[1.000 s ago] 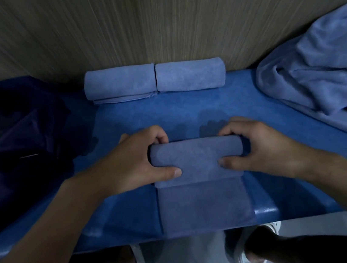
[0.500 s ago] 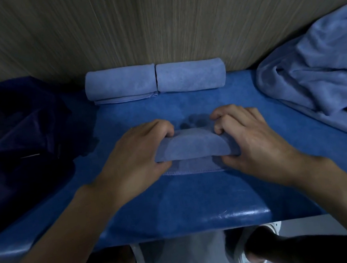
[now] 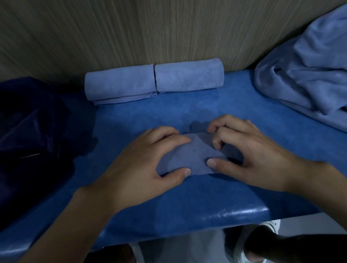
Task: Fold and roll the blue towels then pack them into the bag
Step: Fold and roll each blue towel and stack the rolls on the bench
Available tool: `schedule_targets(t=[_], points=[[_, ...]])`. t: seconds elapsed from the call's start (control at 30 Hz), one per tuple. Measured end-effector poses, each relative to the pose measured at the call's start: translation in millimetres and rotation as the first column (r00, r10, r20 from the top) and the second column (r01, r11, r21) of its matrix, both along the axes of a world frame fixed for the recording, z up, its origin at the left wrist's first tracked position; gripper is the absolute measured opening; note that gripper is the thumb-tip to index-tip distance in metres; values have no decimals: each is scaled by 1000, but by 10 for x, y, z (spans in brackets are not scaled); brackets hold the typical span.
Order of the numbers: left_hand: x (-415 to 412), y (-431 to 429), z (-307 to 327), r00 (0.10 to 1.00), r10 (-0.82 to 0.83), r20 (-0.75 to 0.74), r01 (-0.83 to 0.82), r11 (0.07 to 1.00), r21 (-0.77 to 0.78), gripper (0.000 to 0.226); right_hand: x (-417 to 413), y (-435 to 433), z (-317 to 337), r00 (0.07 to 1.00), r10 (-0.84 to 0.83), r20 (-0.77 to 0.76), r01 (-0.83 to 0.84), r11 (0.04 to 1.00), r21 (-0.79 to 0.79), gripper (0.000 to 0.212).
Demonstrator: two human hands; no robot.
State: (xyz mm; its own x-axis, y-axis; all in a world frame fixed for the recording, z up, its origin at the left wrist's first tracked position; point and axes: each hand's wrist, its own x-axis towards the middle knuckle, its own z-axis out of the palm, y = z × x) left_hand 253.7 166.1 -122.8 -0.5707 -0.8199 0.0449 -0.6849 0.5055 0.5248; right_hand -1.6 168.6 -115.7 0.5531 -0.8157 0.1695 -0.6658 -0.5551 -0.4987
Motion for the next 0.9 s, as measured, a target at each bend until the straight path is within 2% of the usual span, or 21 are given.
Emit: schedule_targets(t=[0.13,0.27,0.43,0.53,0.63,0.7,0.77,0.9], points=[[17,-9,-29,999,-39,21,40,998,-38,58,2,10,-2,999,-5,-45,11,992,126,56],[75,-51,-33,998,-40,48,44,995,-85,60,54,15,-1,990,-31,-137,47,992,117,66],[212,-128,9,993,92,71,-78,981,-176,58,352,-44,-35,959,-278,62,260,942,212,70],[274,-127,48,969,226,96,-185,929,-322,56,594,-181,-58,934,-347,82,318,915,247,72],[291,-71,141,942,333,41,-291,873,-391,43,824,-329,-49,926,-368,86,339,909,242,76],[315,-31,165,926,372,59,-321,862,-393,41,967,-392,-46,916,-391,94,359,900,248,83],[370,-5,146,902,410,138,-339,868,-363,48,1102,-438,-48,903,-410,132,366,892,264,86],[476,-21,119,852,446,275,-367,883,-293,61,1320,-521,-72,863,-468,190,413,871,266,67]])
